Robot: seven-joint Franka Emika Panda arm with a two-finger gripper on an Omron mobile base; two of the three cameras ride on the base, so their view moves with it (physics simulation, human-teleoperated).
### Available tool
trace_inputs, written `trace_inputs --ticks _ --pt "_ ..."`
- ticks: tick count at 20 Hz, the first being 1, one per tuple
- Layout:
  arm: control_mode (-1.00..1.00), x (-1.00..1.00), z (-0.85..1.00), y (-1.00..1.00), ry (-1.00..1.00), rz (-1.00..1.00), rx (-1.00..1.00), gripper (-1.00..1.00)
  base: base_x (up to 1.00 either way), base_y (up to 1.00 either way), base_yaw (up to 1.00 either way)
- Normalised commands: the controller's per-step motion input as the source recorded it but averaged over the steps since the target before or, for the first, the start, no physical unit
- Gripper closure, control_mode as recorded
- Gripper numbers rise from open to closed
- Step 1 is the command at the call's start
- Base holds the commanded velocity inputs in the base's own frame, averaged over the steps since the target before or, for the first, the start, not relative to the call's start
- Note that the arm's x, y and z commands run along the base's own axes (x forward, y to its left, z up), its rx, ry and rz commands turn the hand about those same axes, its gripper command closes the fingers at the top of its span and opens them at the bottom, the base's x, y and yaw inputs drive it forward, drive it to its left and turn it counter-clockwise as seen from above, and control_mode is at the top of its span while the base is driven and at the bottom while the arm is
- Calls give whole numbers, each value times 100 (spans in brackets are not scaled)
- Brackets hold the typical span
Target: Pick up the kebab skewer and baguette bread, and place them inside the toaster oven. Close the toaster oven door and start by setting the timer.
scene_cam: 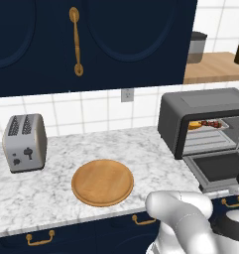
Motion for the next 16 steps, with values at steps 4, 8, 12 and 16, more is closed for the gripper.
trace_inputs --ticks 4,8,12,16 --pt "-100 0 -4 0 1 0 0 -100 0 0 0" --pt "-100 -6 -2 0 4 0 0 -100 0 0 0" --pt "-100 -12 0 0 4 0 0 -100 0 0 0" --pt "-100 0 -2 0 1 0 0 -100 0 0 0"
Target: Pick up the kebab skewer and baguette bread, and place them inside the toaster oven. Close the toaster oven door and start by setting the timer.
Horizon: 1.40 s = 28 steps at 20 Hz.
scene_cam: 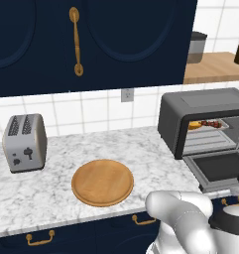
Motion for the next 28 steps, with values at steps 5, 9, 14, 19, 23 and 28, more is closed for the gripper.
trace_inputs --ticks 5,9,14,19,23,28 --pt "-100 2 -10 0 0 0 0 -100 0 0 0" --pt "-100 6 -10 0 0 0 0 -100 0 0 0" --pt "-100 17 0 0 0 0 0 -100 0 0 0" --pt "-100 4 -12 0 0 0 0 -100 0 0 0" --pt "-100 8 -12 0 0 0 0 -100 0 0 0" --pt "-100 26 1 0 0 0 0 -100 0 0 0"
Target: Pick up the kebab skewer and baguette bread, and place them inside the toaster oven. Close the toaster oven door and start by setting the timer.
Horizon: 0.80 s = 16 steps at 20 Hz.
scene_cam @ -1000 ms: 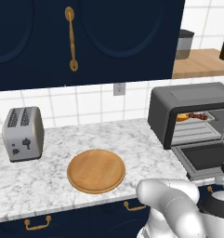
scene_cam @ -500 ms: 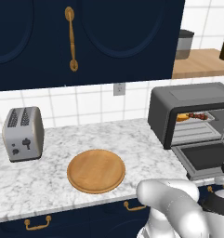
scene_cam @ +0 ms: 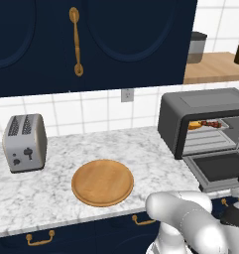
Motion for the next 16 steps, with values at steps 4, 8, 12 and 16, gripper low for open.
trace_inputs --ticks 4,8,12,16 --pt "-100 0 13 0 0 0 0 -100 0 0 0" --pt "-100 1 5 8 0 0 0 -100 0 0 0" --pt "-100 6 -1 14 0 0 0 -100 0 0 0" --pt "-100 1 -1 8 0 0 0 -100 0 0 0"
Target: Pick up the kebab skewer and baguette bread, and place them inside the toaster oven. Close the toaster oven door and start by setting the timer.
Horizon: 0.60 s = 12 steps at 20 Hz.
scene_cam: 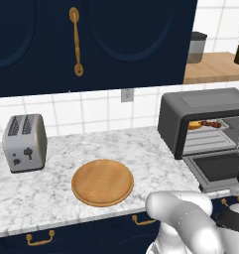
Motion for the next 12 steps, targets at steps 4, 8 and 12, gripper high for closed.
trace_inputs --ticks 4,8,12 --pt "-100 4 0 3 0 0 0 -100 0 0 0" --pt "-100 25 4 1 0 0 0 -100 0 0 0" --pt "-100 29 19 1 0 0 0 -100 0 0 0"
